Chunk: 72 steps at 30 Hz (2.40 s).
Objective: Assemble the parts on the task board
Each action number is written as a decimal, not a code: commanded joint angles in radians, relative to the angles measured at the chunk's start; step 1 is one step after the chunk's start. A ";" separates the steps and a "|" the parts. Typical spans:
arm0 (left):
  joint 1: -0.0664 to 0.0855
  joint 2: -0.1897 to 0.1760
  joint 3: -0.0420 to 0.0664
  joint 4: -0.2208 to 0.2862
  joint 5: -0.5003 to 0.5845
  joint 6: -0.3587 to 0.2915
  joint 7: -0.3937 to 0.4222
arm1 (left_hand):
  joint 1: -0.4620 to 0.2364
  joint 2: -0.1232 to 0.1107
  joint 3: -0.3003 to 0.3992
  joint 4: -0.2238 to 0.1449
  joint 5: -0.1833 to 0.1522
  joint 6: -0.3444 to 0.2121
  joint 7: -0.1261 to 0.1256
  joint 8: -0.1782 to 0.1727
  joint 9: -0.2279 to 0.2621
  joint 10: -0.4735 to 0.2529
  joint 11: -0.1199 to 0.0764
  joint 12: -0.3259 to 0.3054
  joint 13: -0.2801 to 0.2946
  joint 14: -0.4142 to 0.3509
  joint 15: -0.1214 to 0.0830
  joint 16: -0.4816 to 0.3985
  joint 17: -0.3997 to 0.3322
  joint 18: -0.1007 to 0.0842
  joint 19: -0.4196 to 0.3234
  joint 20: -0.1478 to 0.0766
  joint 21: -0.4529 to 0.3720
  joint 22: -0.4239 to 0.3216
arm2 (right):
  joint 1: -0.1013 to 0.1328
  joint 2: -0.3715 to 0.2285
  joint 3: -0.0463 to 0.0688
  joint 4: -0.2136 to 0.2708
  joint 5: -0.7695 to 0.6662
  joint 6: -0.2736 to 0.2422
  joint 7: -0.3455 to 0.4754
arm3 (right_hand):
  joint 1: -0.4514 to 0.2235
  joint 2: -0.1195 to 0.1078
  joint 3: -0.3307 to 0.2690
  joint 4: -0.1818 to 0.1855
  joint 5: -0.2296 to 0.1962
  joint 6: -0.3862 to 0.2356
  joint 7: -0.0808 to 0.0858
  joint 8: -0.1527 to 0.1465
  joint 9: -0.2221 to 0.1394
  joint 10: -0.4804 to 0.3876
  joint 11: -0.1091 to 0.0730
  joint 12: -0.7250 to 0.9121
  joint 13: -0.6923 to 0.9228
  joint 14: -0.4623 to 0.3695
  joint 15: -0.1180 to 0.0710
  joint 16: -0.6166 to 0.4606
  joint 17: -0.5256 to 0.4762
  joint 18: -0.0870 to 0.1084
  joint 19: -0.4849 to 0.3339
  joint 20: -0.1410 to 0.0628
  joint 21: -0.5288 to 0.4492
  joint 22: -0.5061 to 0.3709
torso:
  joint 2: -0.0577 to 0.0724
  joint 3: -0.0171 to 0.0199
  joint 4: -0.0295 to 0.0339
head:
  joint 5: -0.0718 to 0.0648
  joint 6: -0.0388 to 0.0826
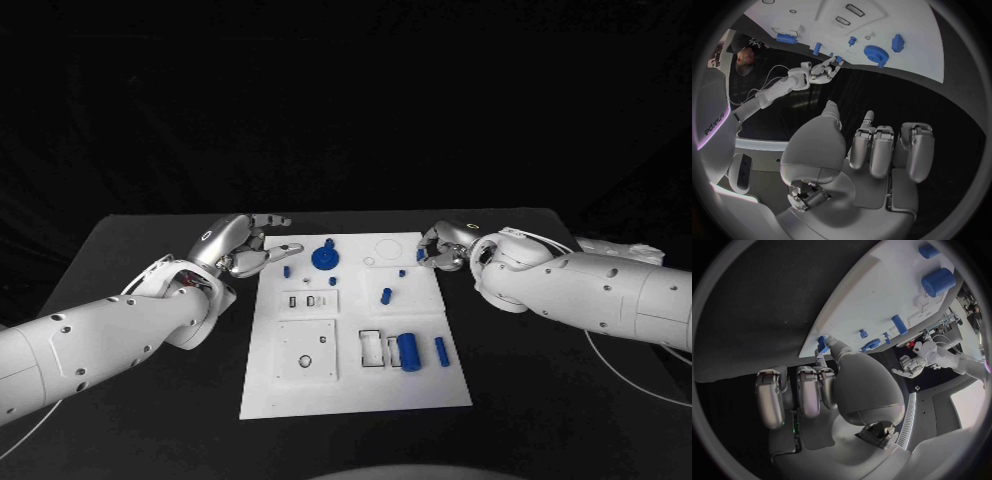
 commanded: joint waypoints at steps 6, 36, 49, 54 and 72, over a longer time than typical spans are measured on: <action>0.001 0.000 0.001 0.003 -0.007 0.003 0.007 | 0.005 0.010 -0.007 0.000 0.000 0.009 -0.002 -0.005 0.000 0.104 0.000 0.003 0.263 0.104 0.004 0.003 0.263 -0.007 0.105 0.009 0.002 0.263 | -0.001 0.007 0.000 -0.005 -0.014 0.019 -0.009 | -0.004 0.011 0.006 0.004 0.005 0.013 0.001 0.008 0.002 0.105 -0.004 0.003 0.263 0.104 -0.005 0.004 0.263 -0.007 0.103 -0.006 0.005 0.263 | 0.001 0.0003 0.0004 | 0.003 -0.005; 0.000 0.000 0.001 0.001 -0.009 0.001 0.007 | 0.009 0.014 -0.008 0.000 0.001 0.010 -0.002 -0.007 0.000 0.104 0.000 0.003 0.263 0.104 0.004 0.003 0.263 -0.007 0.105 0.010 0.002 0.263 | -0.001 -0.001 0.002 0.035 0.026 -0.144 0.075 | 0.033 0.046 0.020 -0.006 0.006 0.182 0.016 0.048 0.017 0.105 0.018 0.003 0.263 0.104 0.009 0.004 0.263 -0.007 0.103 0.005 0.005 0.263 | -0.001 0.0001 0.0003 | 0.008 -0.004; 0.000 0.007 0.001 -0.005 -0.009 0.001 0.007 | 0.009 0.014 -0.008 0.000 0.001 0.010 -0.002 -0.007 0.000 0.104 0.000 0.003 0.263 0.104 0.004 0.003 0.263 -0.007 0.105 0.010 0.002 0.263 | 0.052 -0.014 0.007 0.188 0.053 -0.171 0.093 | 0.039 0.042 0.018 -0.011 0.008 0.195 0.024 0.047 0.015 0.105 0.024 0.003 0.263 0.104 0.014 0.004 0.263 -0.007 0.103 0.009 0.005 0.263 | 0.000 -0.0007 0.0008 | 0.011 -0.008; 0.000 0.011 0.001 -0.007 -0.011 0.002 0.008 | 0.009 0.014 -0.008 0.000 0.001 0.010 -0.002 -0.007 0.000 0.104 0.000 0.003 0.263 0.104 0.004 0.003 0.263 -0.007 0.105 0.010 0.002 0.263 | 0.061 -0.002 0.007 0.256 0.053 -0.119 0.070 | 0.040 0.041 0.018 -0.012 0.007 0.196 0.027 0.045 0.014 0.105 0.026 0.003 0.263 0.104 0.015 0.004 0.263 -0.007 0.103 0.010 0.005 0.263 | 0.000 -0.0009 0.0012 | 0.014 -0.013; -0.003 0.019 0.000 -0.017 -0.015 0.003 0.010 | 0.009 0.014 -0.008 0.000 0.001 0.010 -0.002 -0.007 0.000 0.104 0.000 0.003 0.263 0.104 0.004 0.003 0.263 -0.007 0.105 0.010 0.002 0.263 | 0.057 0.089 0.007 0.332 0.011 0.059 -0.077 | 0.041 0.041 0.014 -0.012 -0.003 0.201 0.042 0.036 0.009 0.105 0.039 0.003 0.263 0.104 0.024 0.004 0.263 -0.007 0.103 0.017 0.005 0.263 | -0.002 -0.0004 0.0000 | 0.033 -0.039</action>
